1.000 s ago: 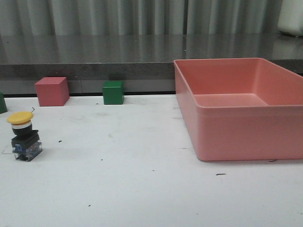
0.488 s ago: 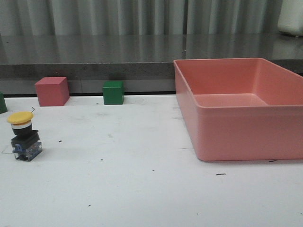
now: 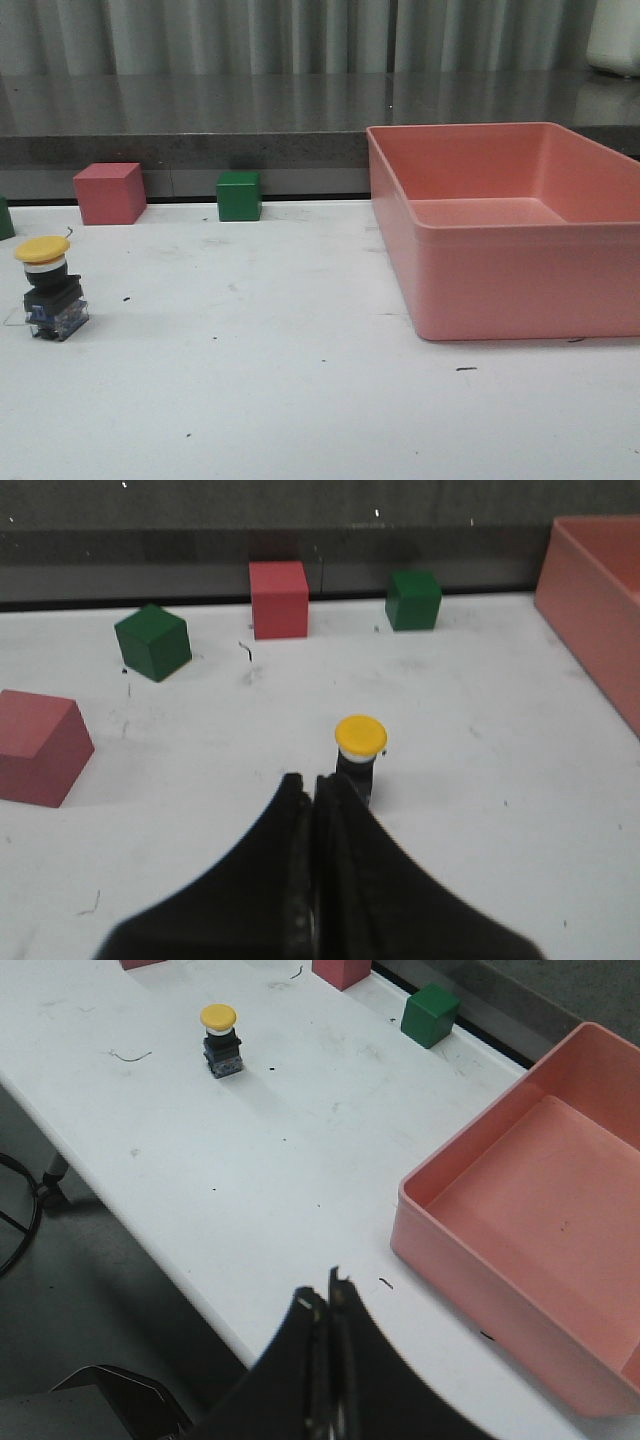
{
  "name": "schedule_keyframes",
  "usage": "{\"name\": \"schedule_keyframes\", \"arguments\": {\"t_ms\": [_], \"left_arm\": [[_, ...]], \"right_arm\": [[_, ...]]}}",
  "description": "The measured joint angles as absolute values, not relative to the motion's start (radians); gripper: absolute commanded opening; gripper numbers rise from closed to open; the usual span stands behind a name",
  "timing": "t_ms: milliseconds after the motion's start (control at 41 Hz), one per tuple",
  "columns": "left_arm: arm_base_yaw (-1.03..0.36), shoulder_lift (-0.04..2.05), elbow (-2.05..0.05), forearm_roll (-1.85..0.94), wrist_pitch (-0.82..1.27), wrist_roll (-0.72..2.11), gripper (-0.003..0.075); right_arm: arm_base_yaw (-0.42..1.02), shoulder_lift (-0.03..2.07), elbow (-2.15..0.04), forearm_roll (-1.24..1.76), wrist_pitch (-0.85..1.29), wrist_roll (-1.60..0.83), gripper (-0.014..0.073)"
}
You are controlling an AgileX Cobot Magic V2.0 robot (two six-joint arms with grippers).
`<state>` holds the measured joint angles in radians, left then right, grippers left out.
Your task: Place and stand button with both arms
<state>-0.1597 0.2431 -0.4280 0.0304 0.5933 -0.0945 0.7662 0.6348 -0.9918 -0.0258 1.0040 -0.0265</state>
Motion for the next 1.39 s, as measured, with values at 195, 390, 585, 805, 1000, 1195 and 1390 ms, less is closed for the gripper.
{"name": "schedule_keyframes", "arguments": {"t_ms": [195, 390, 585, 805, 1000, 1195, 1390], "left_arm": [[-0.082, 0.106, -0.198, -0.032, 0.368, -0.094, -0.002], [-0.055, 0.033, -0.057, -0.044, 0.24, -0.094, -0.002], [-0.055, -0.002, 0.009, -0.046, 0.127, -0.094, -0.002], [-0.055, -0.002, 0.009, -0.042, 0.086, -0.094, -0.002], [-0.051, -0.002, 0.009, -0.039, 0.084, -0.094, -0.002], [-0.031, -0.002, 0.009, -0.039, 0.083, -0.094, -0.002], [-0.031, -0.002, 0.009, -0.039, 0.082, -0.094, -0.002]], "right_arm": [[0.766, 0.635, -0.992, -0.026, 1.004, -0.026, -0.0118], [0.766, 0.635, -0.992, -0.026, 1.004, -0.026, -0.0118], [0.766, 0.635, -0.992, -0.026, 1.004, -0.026, -0.0118], [0.766, 0.635, -0.992, -0.028, 1.004, -0.026, -0.0118], [0.766, 0.635, -0.992, -0.028, 1.004, -0.026, -0.0118], [0.766, 0.635, -0.992, -0.028, 1.004, -0.026, -0.0118], [0.766, 0.635, -0.992, -0.028, 1.004, -0.026, -0.0118]]}}
